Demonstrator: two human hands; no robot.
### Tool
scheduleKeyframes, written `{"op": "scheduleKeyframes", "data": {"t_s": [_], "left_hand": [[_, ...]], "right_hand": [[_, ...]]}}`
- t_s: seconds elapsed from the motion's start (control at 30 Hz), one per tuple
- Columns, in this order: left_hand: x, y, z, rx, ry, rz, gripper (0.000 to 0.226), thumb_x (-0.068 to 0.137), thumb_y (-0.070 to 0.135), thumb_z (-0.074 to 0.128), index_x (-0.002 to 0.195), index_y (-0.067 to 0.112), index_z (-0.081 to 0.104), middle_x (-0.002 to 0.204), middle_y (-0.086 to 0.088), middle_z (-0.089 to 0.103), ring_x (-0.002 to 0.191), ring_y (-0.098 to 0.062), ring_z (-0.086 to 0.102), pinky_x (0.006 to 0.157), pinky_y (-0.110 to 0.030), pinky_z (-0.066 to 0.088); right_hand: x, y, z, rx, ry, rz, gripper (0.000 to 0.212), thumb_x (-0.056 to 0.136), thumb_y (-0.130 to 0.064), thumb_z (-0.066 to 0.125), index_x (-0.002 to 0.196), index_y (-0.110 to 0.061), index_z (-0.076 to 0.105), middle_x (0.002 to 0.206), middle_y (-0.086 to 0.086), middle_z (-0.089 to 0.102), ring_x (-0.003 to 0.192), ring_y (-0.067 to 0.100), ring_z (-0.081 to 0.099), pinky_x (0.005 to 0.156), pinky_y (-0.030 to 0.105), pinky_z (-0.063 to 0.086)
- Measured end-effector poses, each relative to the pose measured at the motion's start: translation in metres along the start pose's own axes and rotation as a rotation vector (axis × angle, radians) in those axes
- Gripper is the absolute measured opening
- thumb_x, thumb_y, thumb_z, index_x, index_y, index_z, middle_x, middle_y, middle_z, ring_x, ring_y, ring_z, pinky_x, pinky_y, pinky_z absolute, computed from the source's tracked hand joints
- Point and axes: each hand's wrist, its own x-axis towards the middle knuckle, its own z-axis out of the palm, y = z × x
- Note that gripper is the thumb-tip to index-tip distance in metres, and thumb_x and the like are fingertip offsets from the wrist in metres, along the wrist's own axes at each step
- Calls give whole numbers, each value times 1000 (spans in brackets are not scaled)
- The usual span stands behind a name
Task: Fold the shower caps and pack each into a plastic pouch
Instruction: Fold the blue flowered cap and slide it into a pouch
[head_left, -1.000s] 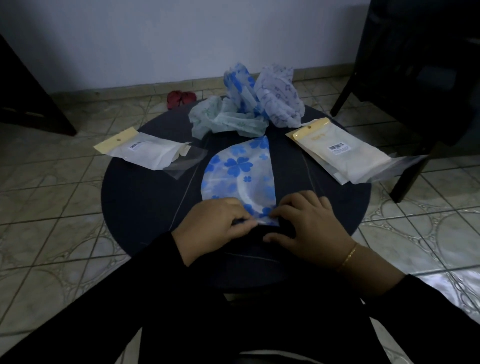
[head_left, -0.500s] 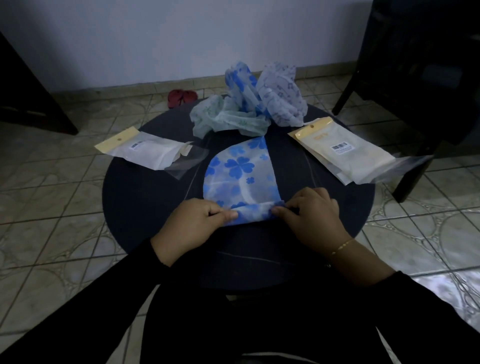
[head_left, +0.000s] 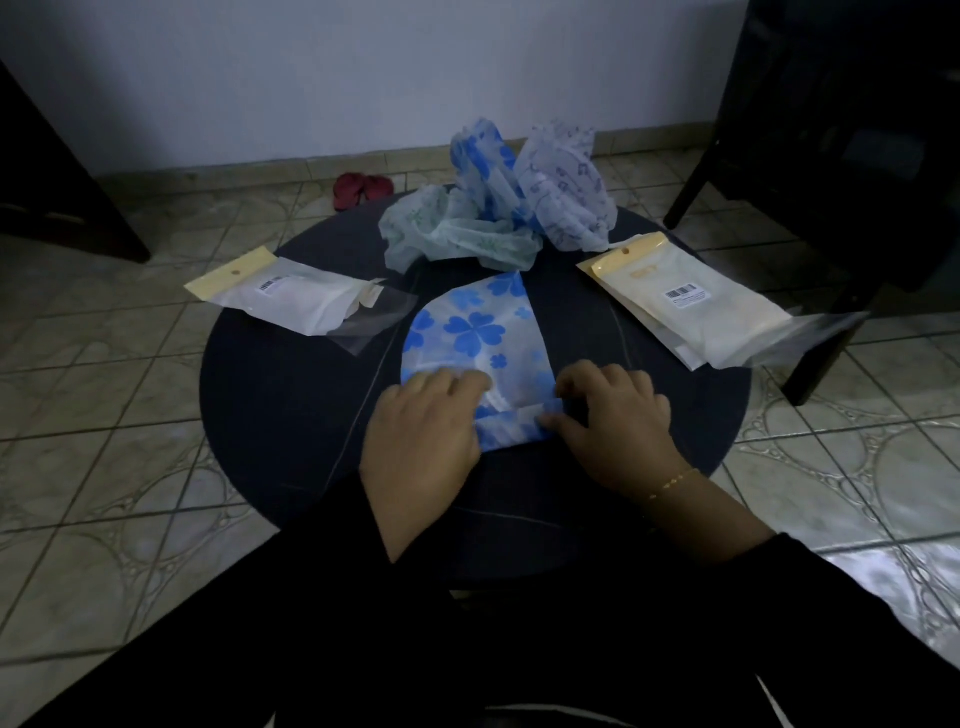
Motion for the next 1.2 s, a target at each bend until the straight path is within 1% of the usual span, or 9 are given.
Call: {"op": "scheduleKeyframes", "data": {"t_s": [0.1, 0.17, 0.27, 0.4, 0.53, 0.77, 0.93, 1.03, 1.2], "left_hand": [[1, -2, 7, -110, -30, 183, 39, 78, 19, 39, 104, 24, 68, 88, 3, 61, 83, -23, 58, 69, -33, 42], [2, -4, 4, -172, -171, 146, 41, 83, 21, 43, 119, 27, 62, 105, 5, 60, 101, -20, 53, 84, -29, 37], [3, -9, 5, -208, -201, 132, 45, 86, 42, 54, 129, 29, 54, 115, 10, 55, 110, -13, 46, 90, -23, 33], [7, -12, 1, -258, -187, 120, 34, 90, 41, 56, 118, 24, 63, 108, 7, 61, 104, -12, 51, 85, -22, 37], [2, -13, -4, -411, -147, 13, 24, 92, 37, 56, 107, 24, 70, 100, 9, 68, 92, -5, 59, 80, -26, 47], [3, -18, -2, -615, -174, -308, 18, 76, 47, 72, 81, 29, 74, 77, 11, 70, 74, -2, 63, 74, -32, 53], [21, -18, -1, -540, -242, -379, 31, 77, 46, 72, 75, 16, 71, 79, 1, 68, 75, -13, 62, 72, -36, 51], [22, -14, 0, -453, -231, -351, 26, 79, 45, 70, 79, 20, 68, 92, 5, 65, 80, -12, 60, 73, -32, 49], [15, -8, 1, -279, -113, -225, 27, 82, 44, 66, 100, 26, 59, 106, 9, 46, 91, -11, 54, 71, -29, 43]], "right_hand": [[1, 2, 0, -86, 4, -94, 24, 88, -48, 54, 110, -40, 54, 121, -5, 43, 116, 19, 35, 89, 34, 26], [2, 5, -1, -153, 8, -118, 25, 88, -53, 50, 111, -43, 57, 123, -7, 42, 118, 18, 34, 90, 34, 26], [3, 12, -2, -190, -1, -138, 31, 88, -60, 44, 113, -48, 56, 128, -8, 40, 120, 17, 32, 92, 36, 25], [5, 19, -9, -212, -111, -190, 44, 81, -70, 45, 120, -50, 51, 136, -9, 33, 126, 16, 25, 97, 36, 24], [10, 19, -14, -169, -173, -169, 44, 83, -63, 50, 121, -42, 57, 134, -11, 36, 124, 14, 25, 95, 32, 23], [18, 11, -10, 71, -122, 17, 35, 81, -57, 59, 91, -27, 73, 112, -9, 48, 114, 15, 35, 87, 31, 25], [25, 2, -4, 88, -112, 132, 34, 78, -56, 64, 75, -23, 70, 110, -3, 56, 114, 22, 39, 90, 37, 34], [24, -1, -3, 83, -101, 152, 31, 79, -54, 65, 73, -23, 65, 108, -1, 52, 114, 24, 39, 94, 41, 36], [17, -1, -1, 50, -18, 89, 27, 81, -48, 64, 92, -28, 51, 104, -3, 45, 112, 24, 40, 89, 37, 32]]}}
